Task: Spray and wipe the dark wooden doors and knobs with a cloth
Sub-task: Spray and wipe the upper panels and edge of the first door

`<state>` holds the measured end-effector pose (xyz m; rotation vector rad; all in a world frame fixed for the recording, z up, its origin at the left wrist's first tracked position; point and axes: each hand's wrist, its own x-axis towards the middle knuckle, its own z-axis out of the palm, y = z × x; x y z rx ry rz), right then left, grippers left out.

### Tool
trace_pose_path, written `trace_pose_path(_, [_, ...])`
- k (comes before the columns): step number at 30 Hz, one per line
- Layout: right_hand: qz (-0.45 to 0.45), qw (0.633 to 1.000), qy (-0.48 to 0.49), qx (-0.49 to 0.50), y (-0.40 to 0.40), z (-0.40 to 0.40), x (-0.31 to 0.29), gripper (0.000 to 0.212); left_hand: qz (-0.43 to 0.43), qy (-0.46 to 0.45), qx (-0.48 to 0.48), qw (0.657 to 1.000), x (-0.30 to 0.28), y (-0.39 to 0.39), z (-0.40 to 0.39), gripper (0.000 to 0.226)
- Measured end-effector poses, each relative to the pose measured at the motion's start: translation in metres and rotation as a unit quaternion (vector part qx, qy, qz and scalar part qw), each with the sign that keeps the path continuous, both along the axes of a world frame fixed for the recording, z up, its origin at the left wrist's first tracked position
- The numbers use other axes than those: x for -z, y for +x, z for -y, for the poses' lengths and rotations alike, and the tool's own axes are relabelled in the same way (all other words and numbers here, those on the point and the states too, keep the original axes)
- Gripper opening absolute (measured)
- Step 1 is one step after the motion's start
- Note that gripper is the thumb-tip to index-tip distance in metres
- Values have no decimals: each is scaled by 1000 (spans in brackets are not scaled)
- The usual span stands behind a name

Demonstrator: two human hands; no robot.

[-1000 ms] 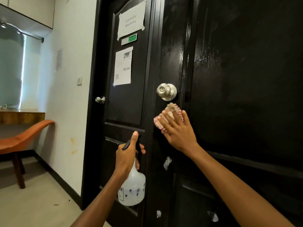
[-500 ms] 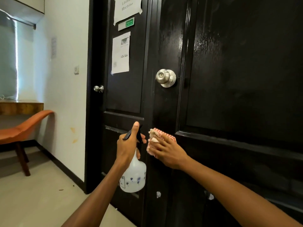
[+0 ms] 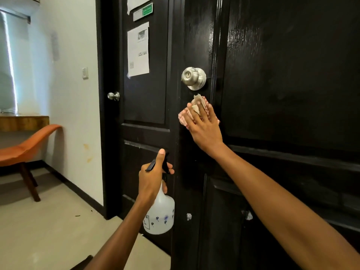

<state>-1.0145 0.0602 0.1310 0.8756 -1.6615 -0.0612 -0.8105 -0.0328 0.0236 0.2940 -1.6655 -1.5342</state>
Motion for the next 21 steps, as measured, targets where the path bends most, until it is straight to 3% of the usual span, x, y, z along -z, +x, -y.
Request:
trace_pose_path(3, [3,999,31,-12,3,15,24,61,-4,10,-13,1000,3,2,6,67])
trace_pose_path(8, [4,964,264,-32,-2,-10,142,62,-1,9,-9,1000,15,-4,6,64])
trace_pose_path(10, [22,954,297,-25,-4,-29,169,61,10,6,2,1000,20,-7,0,64])
trace_pose_path(13, [19,973,228,-14,0,-49,165,66,26,12,23,999,25,-11,-9,65])
trace_pose_path(16, [27,997,77,-12,8,-79,137,67,31,18,49,998,25,-17,-22,66])
trace_pose_path(21, [44,992,-100,59,15,-177,132,63,24,12,97,995,17,-31,-56,70])
